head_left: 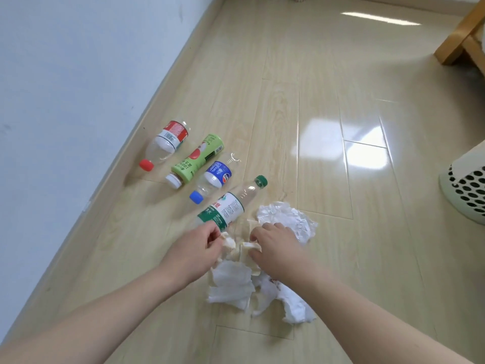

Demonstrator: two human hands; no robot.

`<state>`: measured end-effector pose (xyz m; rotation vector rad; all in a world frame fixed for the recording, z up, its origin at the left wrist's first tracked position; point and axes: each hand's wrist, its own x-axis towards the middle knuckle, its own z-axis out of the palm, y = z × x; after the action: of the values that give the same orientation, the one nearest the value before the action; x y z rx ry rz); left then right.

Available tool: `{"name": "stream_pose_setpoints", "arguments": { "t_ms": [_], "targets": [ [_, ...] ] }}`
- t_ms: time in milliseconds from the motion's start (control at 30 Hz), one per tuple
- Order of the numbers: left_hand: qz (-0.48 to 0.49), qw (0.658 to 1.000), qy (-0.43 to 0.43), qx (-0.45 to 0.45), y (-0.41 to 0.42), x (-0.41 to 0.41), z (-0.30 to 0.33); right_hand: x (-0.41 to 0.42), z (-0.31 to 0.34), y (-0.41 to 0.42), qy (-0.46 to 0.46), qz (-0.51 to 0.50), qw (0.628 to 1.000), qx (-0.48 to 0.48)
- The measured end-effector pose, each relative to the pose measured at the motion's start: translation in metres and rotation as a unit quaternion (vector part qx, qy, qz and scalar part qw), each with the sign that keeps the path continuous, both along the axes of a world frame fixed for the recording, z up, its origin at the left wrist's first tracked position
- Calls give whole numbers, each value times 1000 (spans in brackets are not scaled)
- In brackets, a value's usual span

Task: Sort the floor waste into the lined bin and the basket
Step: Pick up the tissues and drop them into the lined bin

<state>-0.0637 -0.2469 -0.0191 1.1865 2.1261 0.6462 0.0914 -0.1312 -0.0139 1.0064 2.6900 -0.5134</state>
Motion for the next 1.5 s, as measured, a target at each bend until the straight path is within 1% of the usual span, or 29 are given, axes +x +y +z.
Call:
{"name": "stream_pose_setpoints", "arguments": {
  "t_ms": [33,67,100,133,200,267,367,533,633,700,800,867,900,933,967,1000,1067,1100,1200,1300,1400,1500],
  "targets": [
    [-17,999,37,-14,-13,0,-14,-5,-4,-3,-42,11,999,11],
    [-41,995,94,-12,-24,1,-27,-9,-8,-5,-76,19,997,26],
    [-75,985,156,16,-34,2,-42,-11,-12,-7,-100,25,994,40],
    [-99,975,193,50,-42,4,-55,-13,-14,-9,-114,26,992,50],
    [-107,957,242,114,-48,6,-74,-18,-16,-10,-113,28,991,64],
    [-88,944,277,156,-42,5,-83,-22,-16,-10,-94,31,993,71],
    [-75,940,287,168,-40,5,-88,-23,-16,-10,-81,21,995,53],
    [-75,951,255,157,-40,2,-88,-25,-7,-7,-46,-22,999,-13],
    [-54,950,270,149,-40,-1,-89,-25,2,-7,-24,-63,996,-52],
    [-46,956,261,126,-41,-2,-91,-22,10,-9,-12,-98,991,-85],
    [-53,963,259,55,-37,1,-80,-16,32,-14,18,-129,987,-96],
    [-33,974,226,3,-34,1,-66,-9,52,-18,45,-141,985,-87],
    [-16,984,173,-34,-31,-1,-59,-5,62,-19,59,-145,984,-84],
    [7,993,100,-64,-29,-3,-51,2,72,-21,71,-152,982,-84],
    [37,996,32,-75,-27,-4,-43,8,82,-23,78,-161,980,-89],
    [69,995,-19,-67,-25,-4,-30,17,93,-24,87,-169,977,-92],
    [116,987,-101,-48,-17,1,-2,35,114,-22,101,-180,974,-91],
    [117,983,-131,-48,-10,5,14,45,123,-18,111,-186,973,-83],
    [51,989,-130,-50,20,32,77,90,160,-3,153,-212,963,-64],
    [-36,992,-122,-25,59,82,138,155,198,21,191,-250,948,-45],
    [-80,989,-126,22,99,154,186,235,230,46,236,-307,922,-19],
    [-109,984,-133,47,136,231,217,308,245,68,240,-345,907,7]
  ]
}}
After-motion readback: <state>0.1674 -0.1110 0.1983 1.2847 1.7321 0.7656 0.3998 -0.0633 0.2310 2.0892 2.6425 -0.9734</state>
